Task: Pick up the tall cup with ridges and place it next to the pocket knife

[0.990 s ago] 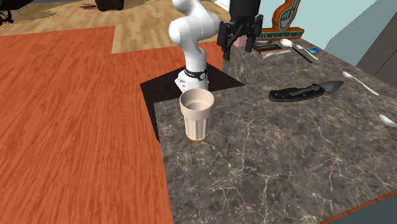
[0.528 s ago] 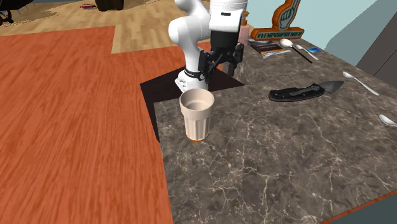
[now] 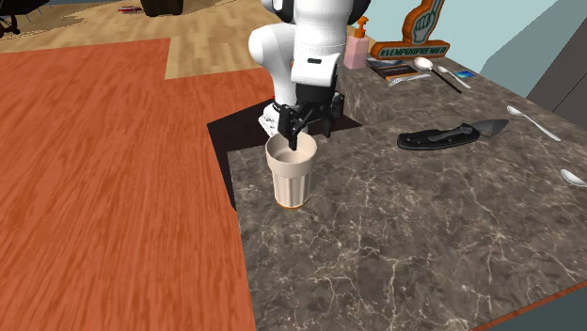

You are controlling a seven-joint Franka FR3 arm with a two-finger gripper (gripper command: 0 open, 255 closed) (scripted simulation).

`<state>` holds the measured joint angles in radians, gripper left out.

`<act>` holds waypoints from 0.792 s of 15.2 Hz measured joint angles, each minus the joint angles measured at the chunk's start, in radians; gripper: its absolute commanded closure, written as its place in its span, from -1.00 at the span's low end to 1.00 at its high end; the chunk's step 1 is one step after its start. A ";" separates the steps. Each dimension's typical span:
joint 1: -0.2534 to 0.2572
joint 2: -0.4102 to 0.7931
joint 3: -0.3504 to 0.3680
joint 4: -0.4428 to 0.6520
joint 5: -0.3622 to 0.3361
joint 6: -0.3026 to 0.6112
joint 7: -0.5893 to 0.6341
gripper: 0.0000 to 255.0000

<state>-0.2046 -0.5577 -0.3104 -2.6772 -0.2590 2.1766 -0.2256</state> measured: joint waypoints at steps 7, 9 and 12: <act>-0.003 0.031 -0.012 -0.029 -0.008 0.060 -0.001 -1.00; -0.003 0.031 -0.012 -0.029 -0.008 0.061 0.000 -1.00; -0.003 0.031 -0.012 -0.029 -0.008 0.061 0.000 1.00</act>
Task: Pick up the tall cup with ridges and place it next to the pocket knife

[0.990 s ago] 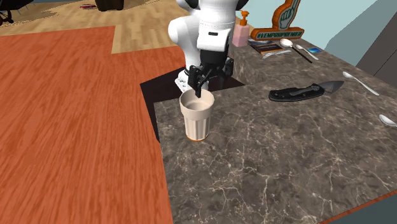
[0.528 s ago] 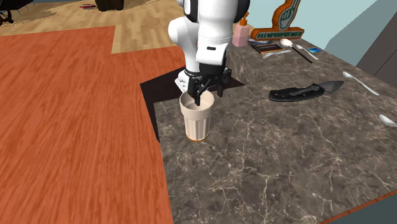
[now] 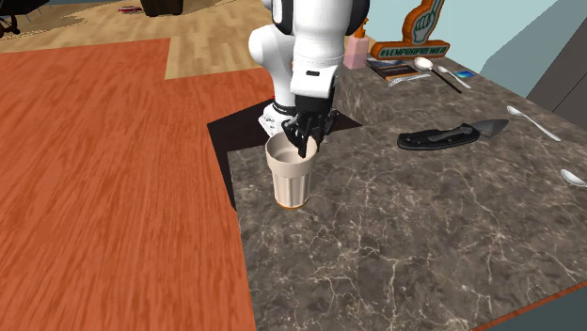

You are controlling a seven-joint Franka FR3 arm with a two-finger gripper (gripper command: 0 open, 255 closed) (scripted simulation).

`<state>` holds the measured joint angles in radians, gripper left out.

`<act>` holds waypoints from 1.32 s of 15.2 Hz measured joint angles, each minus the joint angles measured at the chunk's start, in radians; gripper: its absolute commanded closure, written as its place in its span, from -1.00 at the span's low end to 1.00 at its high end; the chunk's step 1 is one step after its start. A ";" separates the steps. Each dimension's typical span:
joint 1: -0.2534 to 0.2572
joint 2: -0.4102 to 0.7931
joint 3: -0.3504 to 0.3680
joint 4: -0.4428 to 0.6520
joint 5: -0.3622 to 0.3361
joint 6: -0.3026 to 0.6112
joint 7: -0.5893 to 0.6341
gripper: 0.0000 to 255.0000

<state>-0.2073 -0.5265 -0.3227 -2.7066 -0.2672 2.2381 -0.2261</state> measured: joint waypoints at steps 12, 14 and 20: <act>0.001 -0.026 0.009 0.022 0.006 -0.048 -0.001 1.00; 0.002 -0.040 0.014 0.042 0.010 -0.082 -0.003 1.00; 0.005 -0.074 0.028 0.102 0.022 -0.176 -0.009 1.00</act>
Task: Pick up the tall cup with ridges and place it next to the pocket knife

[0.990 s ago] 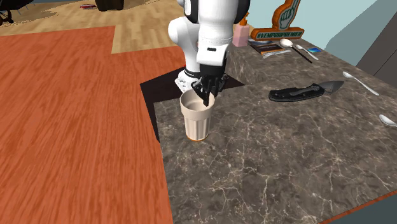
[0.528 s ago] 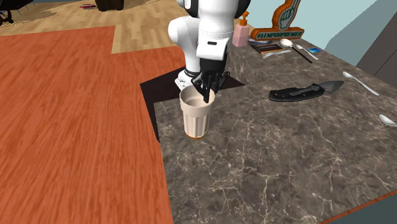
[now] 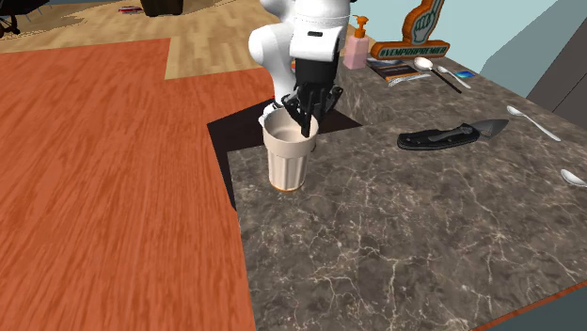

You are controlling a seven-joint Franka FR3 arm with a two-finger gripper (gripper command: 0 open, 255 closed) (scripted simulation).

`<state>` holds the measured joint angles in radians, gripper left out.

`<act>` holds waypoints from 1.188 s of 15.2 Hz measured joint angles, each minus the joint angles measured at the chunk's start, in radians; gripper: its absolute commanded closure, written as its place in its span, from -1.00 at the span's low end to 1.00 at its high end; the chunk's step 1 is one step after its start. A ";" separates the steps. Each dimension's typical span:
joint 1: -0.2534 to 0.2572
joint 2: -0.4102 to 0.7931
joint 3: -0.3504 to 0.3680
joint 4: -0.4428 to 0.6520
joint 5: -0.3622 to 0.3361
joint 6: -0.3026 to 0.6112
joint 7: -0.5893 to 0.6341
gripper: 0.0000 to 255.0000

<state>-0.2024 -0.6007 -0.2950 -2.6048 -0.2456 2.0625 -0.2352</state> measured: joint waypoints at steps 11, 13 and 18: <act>0.007 -0.033 0.023 0.121 0.020 -0.153 -0.010 1.00; 0.008 -0.037 0.027 0.148 0.024 -0.185 -0.013 1.00; 0.011 -0.041 0.035 0.214 0.032 -0.255 -0.019 1.00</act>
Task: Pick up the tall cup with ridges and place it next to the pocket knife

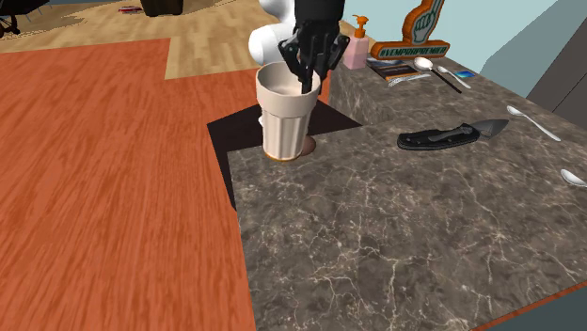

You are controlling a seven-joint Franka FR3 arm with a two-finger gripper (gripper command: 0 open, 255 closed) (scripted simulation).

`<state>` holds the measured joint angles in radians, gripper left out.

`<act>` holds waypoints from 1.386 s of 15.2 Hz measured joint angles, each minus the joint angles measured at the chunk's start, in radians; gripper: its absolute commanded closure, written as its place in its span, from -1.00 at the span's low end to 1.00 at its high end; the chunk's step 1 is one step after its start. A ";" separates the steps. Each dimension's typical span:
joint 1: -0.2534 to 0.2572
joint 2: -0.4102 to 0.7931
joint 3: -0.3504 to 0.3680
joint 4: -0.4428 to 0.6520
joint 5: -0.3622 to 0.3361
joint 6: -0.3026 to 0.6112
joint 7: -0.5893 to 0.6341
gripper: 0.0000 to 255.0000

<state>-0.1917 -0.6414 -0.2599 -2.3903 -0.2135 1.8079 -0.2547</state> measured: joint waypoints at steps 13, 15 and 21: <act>0.010 0.025 0.019 0.188 0.020 -0.163 -0.013 1.00; 0.012 0.030 0.023 0.219 0.024 -0.190 -0.014 1.00; 0.038 0.069 0.080 0.271 0.059 -0.212 0.051 1.00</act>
<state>-0.1538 -0.5723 -0.1803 -2.1195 -0.1548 1.5961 -0.2036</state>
